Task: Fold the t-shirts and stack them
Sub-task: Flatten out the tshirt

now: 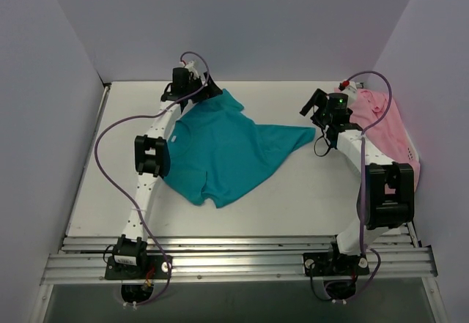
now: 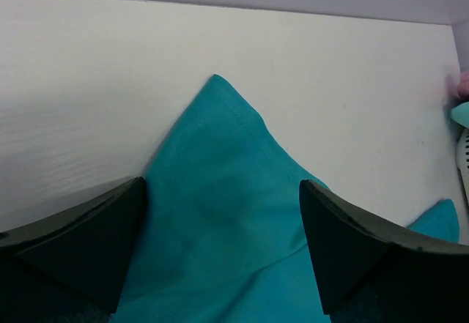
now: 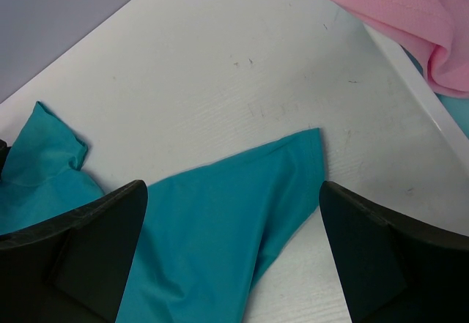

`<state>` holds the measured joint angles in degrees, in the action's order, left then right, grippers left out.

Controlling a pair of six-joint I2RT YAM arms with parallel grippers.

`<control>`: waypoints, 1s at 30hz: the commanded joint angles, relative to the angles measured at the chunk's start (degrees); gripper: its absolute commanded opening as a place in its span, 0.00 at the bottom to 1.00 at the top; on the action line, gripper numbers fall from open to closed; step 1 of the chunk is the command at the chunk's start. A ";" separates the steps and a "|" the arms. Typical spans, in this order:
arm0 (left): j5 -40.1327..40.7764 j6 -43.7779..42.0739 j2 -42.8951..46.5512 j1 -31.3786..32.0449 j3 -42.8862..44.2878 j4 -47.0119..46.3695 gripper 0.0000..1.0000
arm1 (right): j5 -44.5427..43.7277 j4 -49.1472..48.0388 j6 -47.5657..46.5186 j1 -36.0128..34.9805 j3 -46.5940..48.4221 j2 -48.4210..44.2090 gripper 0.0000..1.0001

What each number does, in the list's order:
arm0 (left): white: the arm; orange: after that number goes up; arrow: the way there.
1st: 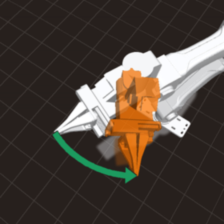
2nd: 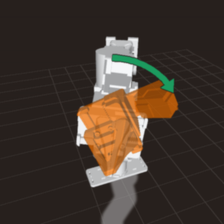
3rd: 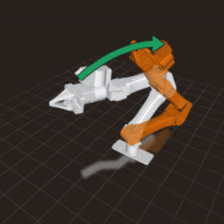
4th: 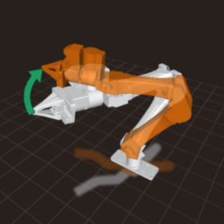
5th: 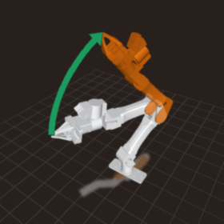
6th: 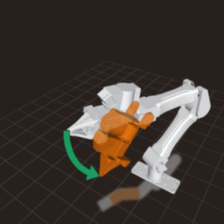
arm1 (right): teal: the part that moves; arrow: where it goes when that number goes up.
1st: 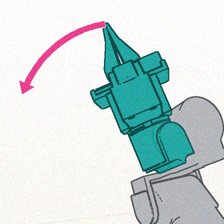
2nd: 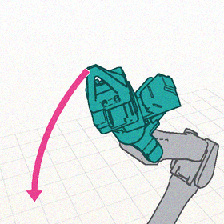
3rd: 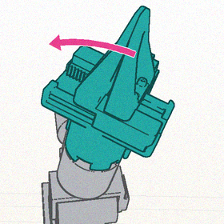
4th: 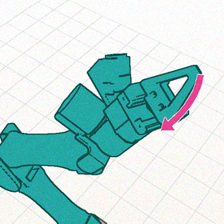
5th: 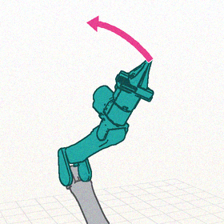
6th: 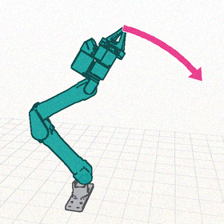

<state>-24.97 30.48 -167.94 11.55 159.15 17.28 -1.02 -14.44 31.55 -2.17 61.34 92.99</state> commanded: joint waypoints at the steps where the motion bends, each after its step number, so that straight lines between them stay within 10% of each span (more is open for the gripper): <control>1: -5.17 0.63 -0.72 0.58 0.72 -2.60 0.93 | 0.05 -1.82 0.18 0.33 -0.35 -0.79 1.00; 6: -4.83 0.46 -0.02 0.67 -0.51 -2.07 0.78 | 0.22 -1.82 0.27 0.33 -0.61 -1.14 1.00; 15: -4.12 1.60 -0.37 0.05 -0.77 -0.67 0.03 | -1.00 -2.44 1.40 0.33 -1.57 -0.79 1.00; 30: 4.84 1.51 19.14 -5.40 -33.29 -13.06 0.02 | -4.16 0.46 3.60 0.16 2.11 8.60 1.00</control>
<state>-23.09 32.53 -152.75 7.75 127.52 7.62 -2.39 -15.53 34.06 -2.17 60.42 100.22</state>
